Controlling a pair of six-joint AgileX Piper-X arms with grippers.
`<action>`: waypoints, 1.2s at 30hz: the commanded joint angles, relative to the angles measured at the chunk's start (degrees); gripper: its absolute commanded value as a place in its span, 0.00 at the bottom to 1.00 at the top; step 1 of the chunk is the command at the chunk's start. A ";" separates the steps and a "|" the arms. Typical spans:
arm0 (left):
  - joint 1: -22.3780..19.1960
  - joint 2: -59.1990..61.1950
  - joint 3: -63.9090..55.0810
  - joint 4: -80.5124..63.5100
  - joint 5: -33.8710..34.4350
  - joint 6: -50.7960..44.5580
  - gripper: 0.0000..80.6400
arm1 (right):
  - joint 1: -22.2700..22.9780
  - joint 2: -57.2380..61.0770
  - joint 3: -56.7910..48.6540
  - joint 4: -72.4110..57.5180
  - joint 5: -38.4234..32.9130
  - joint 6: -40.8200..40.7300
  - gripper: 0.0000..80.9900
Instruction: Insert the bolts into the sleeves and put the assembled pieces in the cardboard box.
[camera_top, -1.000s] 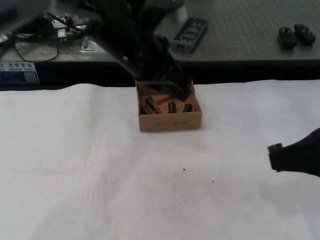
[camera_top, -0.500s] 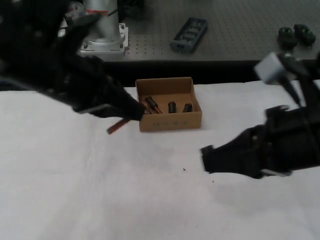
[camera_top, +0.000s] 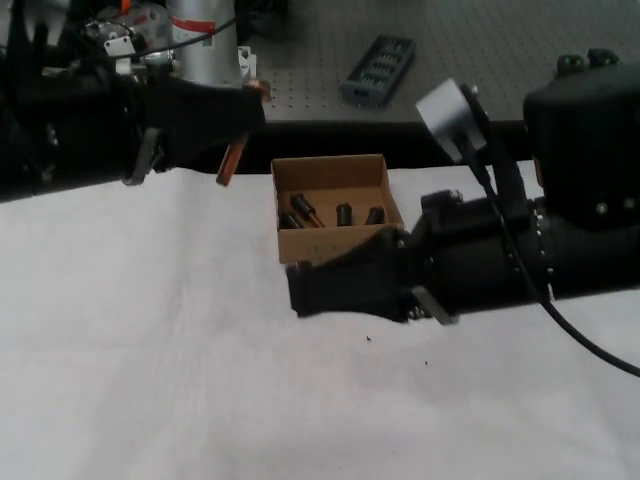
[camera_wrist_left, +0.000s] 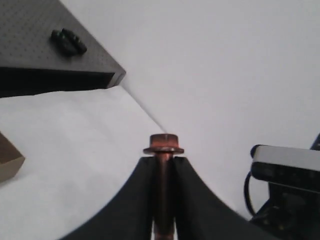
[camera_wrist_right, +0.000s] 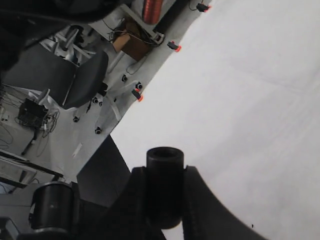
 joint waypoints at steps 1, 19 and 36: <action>0.11 -0.82 -0.34 -2.46 0.49 -1.65 0.01 | 0.13 0.57 0.02 -4.29 -1.36 2.12 0.04; -3.27 -0.82 1.55 -7.01 3.98 -8.57 0.01 | 0.13 0.98 0.02 -11.77 -2.76 3.89 0.04; -4.46 -0.82 1.55 -7.01 3.98 -8.42 0.01 | 0.13 0.98 0.02 -11.77 -3.91 3.89 0.04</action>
